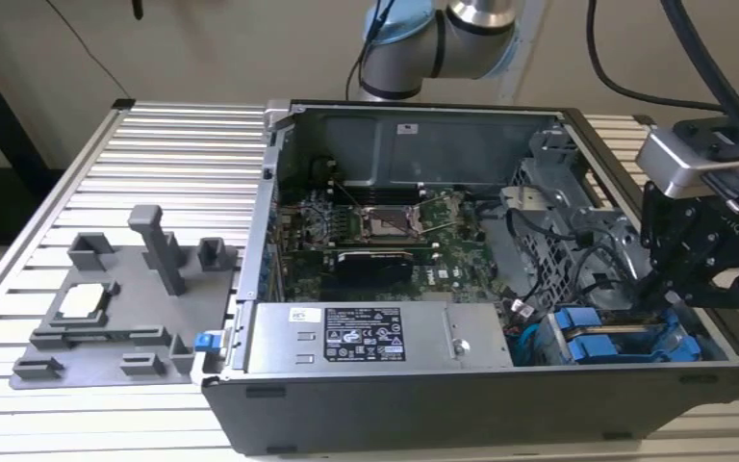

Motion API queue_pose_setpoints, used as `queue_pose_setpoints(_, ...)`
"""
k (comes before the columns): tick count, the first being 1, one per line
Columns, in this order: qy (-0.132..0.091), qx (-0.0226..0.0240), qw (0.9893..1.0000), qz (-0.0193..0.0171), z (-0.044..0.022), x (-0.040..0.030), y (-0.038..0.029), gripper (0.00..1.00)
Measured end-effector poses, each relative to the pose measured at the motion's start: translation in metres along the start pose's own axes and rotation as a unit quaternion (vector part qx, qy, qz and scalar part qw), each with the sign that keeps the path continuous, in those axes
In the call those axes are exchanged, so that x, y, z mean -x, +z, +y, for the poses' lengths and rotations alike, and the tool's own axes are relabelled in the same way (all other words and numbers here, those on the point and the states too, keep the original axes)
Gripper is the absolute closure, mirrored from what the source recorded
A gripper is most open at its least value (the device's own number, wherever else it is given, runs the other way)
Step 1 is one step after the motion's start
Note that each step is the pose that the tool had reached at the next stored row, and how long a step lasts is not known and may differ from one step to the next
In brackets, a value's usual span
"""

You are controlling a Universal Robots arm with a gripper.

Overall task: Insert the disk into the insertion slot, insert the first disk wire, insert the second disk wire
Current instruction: 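Insert the first disk wire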

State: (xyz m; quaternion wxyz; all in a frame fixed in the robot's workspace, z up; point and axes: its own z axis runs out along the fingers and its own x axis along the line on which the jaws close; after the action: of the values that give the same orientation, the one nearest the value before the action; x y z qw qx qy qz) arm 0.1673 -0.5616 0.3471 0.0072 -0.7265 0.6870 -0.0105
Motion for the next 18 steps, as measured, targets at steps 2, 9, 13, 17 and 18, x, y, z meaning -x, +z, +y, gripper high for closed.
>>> queue_pose_setpoints(2, 0.0, 0.0017, 1.0, -0.0002, -0.0001, 0.0, 0.0014, 0.81)
queue_pose_setpoints(9, 0.0, 0.0026, 1.0, -0.0015, -0.0008, 0.0, 0.0034, 0.81)
queue_pose_setpoints(13, 0.001, 0.0025, 1.0, -0.0035, -0.0012, 0.0, 0.004, 0.81)
queue_pose_setpoints(17, 0.004, 0.0024, 1.0, -0.0037, -0.0013, -0.0001, 0.0046, 0.81)
queue_pose_setpoints(18, 0.006, 0.0024, 1.0, -0.0037, -0.0014, -0.0001, 0.0048, 0.81)
